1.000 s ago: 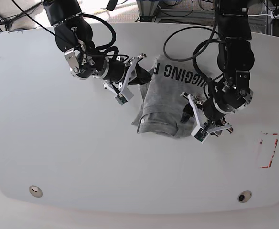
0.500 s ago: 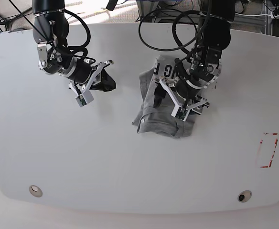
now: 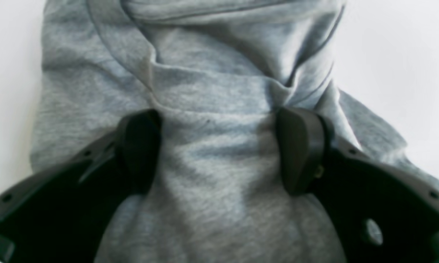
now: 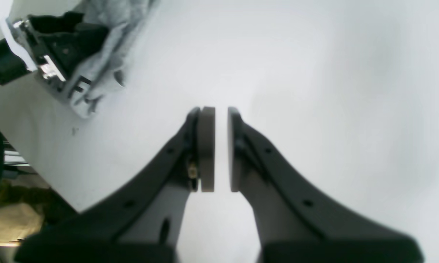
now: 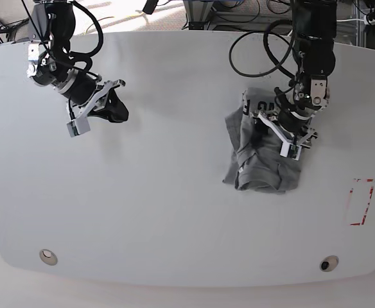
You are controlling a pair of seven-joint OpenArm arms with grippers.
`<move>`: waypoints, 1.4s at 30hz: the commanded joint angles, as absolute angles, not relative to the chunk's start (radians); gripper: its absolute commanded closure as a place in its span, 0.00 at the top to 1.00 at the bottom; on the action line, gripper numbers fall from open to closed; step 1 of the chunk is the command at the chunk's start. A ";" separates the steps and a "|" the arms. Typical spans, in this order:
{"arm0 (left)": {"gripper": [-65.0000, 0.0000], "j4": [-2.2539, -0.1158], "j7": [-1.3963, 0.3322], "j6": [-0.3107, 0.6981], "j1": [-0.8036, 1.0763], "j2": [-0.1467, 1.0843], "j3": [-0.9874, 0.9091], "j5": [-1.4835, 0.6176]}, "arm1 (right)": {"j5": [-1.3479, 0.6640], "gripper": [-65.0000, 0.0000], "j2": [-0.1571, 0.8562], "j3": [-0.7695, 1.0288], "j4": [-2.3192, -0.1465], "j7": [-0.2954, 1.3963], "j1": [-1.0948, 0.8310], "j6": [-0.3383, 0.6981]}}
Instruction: Fold the T-shirt properly
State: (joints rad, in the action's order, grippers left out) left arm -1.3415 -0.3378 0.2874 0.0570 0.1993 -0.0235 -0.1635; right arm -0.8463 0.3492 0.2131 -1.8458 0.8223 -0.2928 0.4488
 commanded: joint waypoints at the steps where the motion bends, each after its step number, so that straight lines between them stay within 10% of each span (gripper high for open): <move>1: 0.71 -1.317 -0.486 0.320 0.094 0.263 -0.097 -0.062 | -0.872 0.08 0.374 0.225 -1.876 0.802 -0.306 0.458; 20: 0.71 -1.122 -0.481 0.624 0.111 0.688 -0.498 -0.065 | -0.868 0.08 0.375 0.226 -1.905 0.794 -0.320 0.463; 42: 0.71 -1.805 -0.613 0.653 0.111 0.409 -0.556 -0.091 | -0.549 0.08 0.311 0.229 -1.940 0.693 -0.329 0.484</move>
